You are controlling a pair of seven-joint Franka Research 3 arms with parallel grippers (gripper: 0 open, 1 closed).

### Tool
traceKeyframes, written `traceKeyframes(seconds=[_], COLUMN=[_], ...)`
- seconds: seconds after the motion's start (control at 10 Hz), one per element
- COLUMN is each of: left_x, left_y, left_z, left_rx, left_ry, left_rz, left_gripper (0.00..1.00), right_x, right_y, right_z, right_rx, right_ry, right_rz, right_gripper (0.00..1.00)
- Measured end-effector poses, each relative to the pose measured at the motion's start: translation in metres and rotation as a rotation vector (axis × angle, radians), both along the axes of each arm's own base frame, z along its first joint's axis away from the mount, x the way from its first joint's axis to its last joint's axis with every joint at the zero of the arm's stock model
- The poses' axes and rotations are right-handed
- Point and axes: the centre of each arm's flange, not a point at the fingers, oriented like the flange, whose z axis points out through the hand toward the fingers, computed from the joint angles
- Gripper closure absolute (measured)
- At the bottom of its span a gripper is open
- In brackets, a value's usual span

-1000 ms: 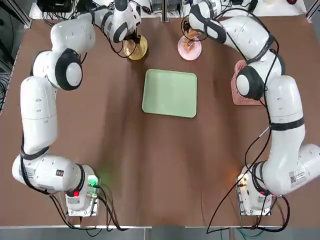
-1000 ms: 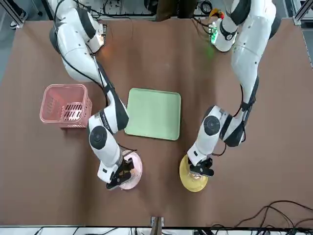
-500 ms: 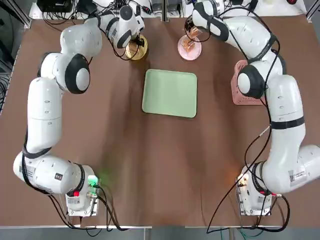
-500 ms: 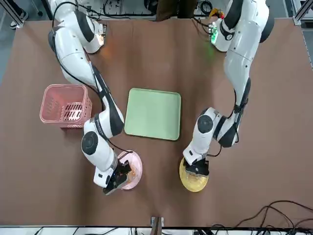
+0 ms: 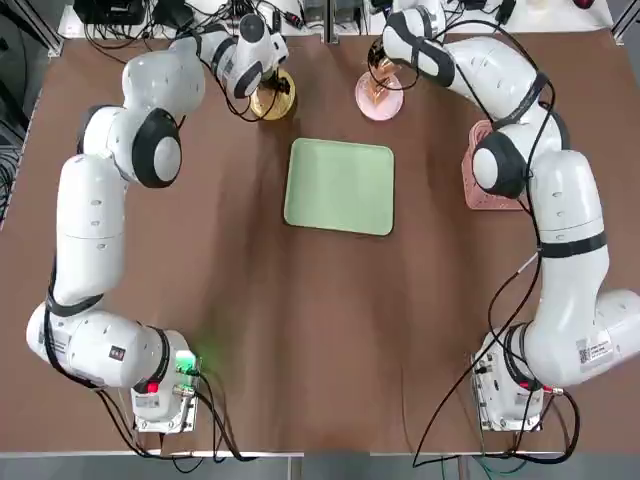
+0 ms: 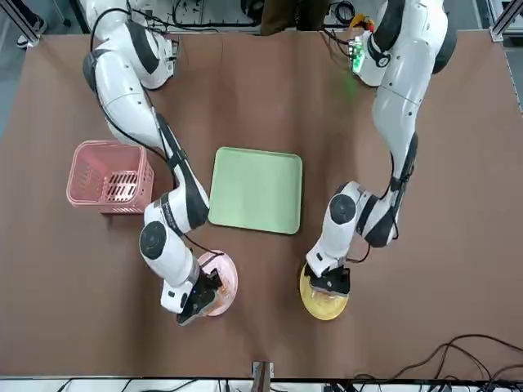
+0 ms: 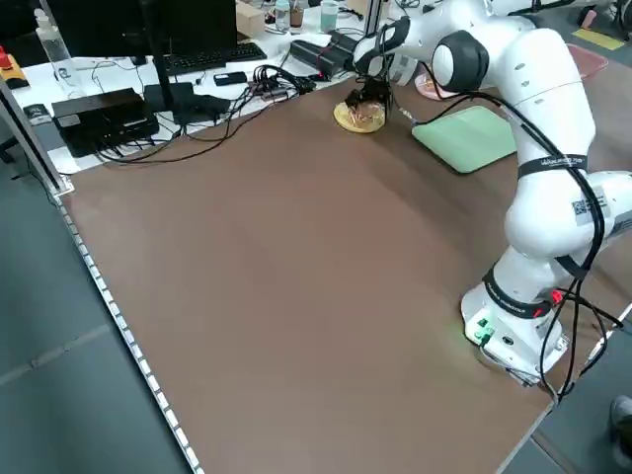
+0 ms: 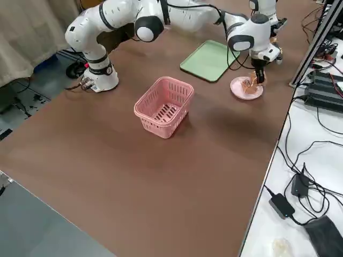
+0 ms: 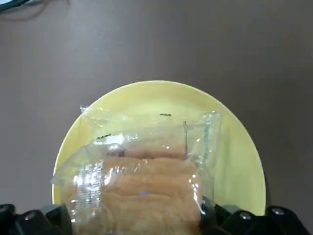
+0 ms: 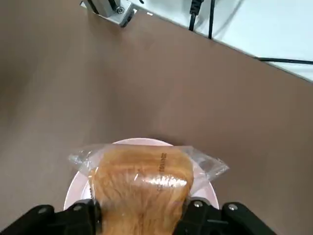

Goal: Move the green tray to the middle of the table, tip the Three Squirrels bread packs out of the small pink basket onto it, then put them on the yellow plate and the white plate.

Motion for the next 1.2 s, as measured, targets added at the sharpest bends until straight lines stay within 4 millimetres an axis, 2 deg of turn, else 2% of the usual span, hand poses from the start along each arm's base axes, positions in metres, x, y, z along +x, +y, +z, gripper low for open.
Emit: traceKeyframes(seconds=[0.2,0.5,0.9,1.2], left_x=[0.002,0.005,0.010,0.014], left_y=[0.001,0.005,0.009,0.010], left_z=[0.001,0.004,0.010,0.017], left_rx=[-0.001,-0.005,-0.010,-0.010], left_ry=[-0.003,-0.010,-0.023,-0.028], left_rz=[0.002,0.009,0.017,0.024], left_gripper=[0.22,0.19,0.00,0.00], right_x=[-0.005,-0.008,-0.014,-0.017], right_y=[0.004,0.009,0.000,-0.001], right_z=[-0.011,-0.014,-0.013,-0.013], right_rx=[-0.003,-0.001,-0.026,-0.026], right_ry=[0.016,0.019,0.124,0.154], right_rz=[0.048,0.093,0.113,0.118], right_gripper=[0.50,0.50,0.50,0.50])
